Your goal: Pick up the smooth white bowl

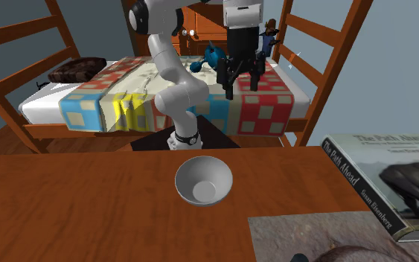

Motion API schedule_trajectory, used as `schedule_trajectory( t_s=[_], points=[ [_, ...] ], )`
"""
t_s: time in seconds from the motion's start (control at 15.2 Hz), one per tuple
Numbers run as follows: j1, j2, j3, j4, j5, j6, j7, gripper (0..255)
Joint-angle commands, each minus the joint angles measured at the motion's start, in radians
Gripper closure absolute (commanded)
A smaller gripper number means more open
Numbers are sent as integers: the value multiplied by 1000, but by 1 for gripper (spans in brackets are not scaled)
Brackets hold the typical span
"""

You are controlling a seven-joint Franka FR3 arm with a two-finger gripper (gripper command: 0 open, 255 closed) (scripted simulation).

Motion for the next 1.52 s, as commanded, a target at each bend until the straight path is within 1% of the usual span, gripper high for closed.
schedule_trajectory(
  t_s=[0.0,0.46,0.86,1.32,1.45],
  points=[
    [0,0,0,0,0,0,0,0],
    [-36,119,-32,-94,-103,153,-68,0],
    [-77,253,-58,-137,-197,286,-106,0],
    [-80,269,-61,-218,-207,383,-88,0],
    [-80,271,-61,-225,-208,391,-87,0]
  ],
)
